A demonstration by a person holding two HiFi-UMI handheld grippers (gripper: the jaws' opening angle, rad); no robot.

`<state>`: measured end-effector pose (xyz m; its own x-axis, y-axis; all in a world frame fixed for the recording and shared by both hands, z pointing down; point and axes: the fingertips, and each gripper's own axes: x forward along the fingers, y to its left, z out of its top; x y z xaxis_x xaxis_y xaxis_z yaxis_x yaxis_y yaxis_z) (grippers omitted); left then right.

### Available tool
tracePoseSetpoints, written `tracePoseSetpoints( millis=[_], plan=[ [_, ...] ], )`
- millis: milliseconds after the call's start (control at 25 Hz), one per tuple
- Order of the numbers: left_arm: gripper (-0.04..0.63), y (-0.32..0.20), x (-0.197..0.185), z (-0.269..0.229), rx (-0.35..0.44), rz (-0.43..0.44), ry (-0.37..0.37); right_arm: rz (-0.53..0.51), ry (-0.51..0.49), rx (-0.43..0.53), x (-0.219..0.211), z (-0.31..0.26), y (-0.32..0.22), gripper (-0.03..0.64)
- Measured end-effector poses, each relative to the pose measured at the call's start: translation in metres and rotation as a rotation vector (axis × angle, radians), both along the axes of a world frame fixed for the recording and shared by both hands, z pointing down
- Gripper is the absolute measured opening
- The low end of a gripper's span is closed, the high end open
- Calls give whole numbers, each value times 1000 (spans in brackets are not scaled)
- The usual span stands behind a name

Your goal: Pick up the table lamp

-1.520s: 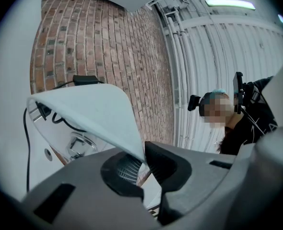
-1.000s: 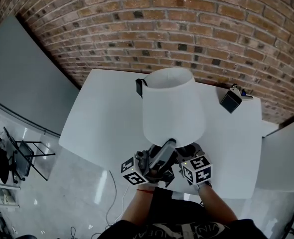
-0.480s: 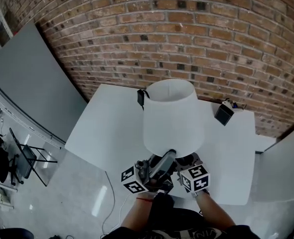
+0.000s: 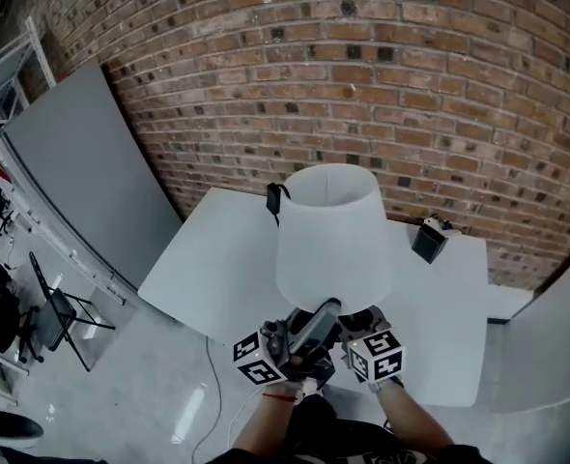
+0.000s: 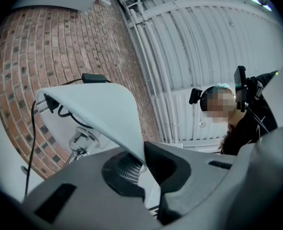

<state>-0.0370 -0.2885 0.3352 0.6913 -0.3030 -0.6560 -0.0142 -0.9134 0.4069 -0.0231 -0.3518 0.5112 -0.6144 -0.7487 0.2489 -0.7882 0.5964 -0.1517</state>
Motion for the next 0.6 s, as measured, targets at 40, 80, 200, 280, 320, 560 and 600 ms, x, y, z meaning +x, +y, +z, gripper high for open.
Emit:
tracePoseSetpoints(
  millis=[40, 80, 200, 280, 320, 560, 600],
  plan=[
    [15, 5, 0, -4, 3, -3, 0, -2, -2, 7, 0, -5, 4, 149],
    [14, 9, -1, -9, 7, -7, -1, -3, -5, 14, -1, -9, 8, 149],
    [14, 20, 0, -20, 24, -16, -9, -7, -15, 39, -2, -22, 16, 149],
    [14, 27, 2, -28, 36, -19, -12, -6, -22, 55, -1, -30, 20, 150],
    [14, 30, 3, -31, 42, -19, -13, -5, -24, 62, 0, -34, 22, 149],
    [14, 51, 6, -48, 81, -20, -10, -1, -32, 110, 3, -54, 35, 149],
    [12, 54, 6, -50, 85, -22, -9, -2, -33, 117, 3, -57, 37, 149]
  ],
)
